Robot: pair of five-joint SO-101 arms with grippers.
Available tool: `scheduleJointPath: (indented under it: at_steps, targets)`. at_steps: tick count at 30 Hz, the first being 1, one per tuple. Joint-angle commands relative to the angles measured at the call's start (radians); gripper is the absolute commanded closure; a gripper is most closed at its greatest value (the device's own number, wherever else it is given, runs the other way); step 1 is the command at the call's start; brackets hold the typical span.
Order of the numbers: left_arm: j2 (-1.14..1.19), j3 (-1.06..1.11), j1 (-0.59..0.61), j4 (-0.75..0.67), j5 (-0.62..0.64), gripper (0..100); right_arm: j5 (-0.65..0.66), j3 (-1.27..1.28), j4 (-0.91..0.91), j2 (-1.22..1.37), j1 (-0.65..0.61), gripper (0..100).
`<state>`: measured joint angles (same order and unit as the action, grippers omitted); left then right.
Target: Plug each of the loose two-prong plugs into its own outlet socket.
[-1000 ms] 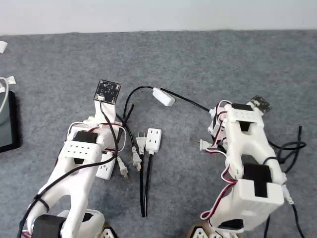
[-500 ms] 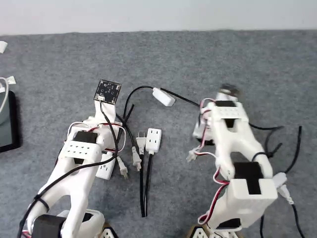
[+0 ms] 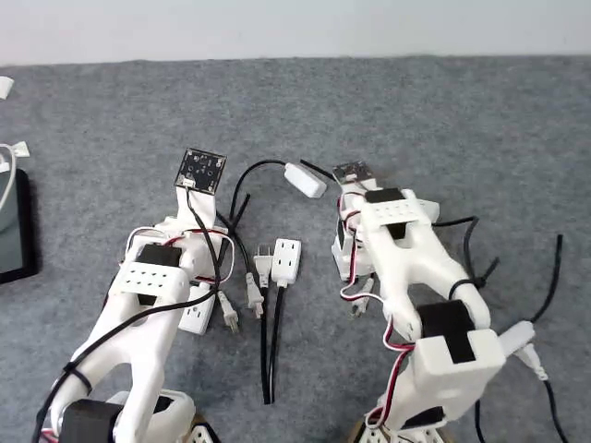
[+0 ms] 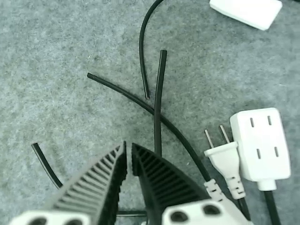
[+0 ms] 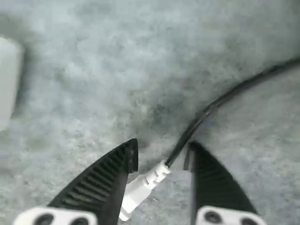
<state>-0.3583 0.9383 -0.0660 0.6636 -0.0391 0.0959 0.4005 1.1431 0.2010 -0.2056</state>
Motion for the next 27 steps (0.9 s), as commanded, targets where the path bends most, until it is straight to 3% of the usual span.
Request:
scheduleJointPath:
  at_steps: [1, 7, 12, 14, 19, 27]
  targets:
    - [-0.035, -0.013, -0.009, -0.021, -0.009, 99, -0.009, -0.068, 0.021, -0.035, 0.005, 82.7]
    - [-0.035, -0.013, -0.009, -0.021, -0.011, 99, -0.117, -0.034, 0.051, -0.217, 0.127, 89.7]
    - [-0.035, -0.013, -0.009, -0.023, -0.011, 99, -0.219, 0.158, -0.005, -0.372, 0.136, 99.1]
    - [-0.035, -0.013, -0.009, -0.023, -0.011, 99, -0.269, 0.247, -0.064, -0.394, 0.134, 98.3]
    - [-0.034, -0.013, -0.009, -0.023, -0.011, 99, -0.233, 0.304, -0.114, -0.372, 0.110, 99.1]
    - [-0.035, -0.013, -0.009, -0.023, -0.011, 99, -0.230, 0.304, -0.148, -0.308, -0.047, 99.1]
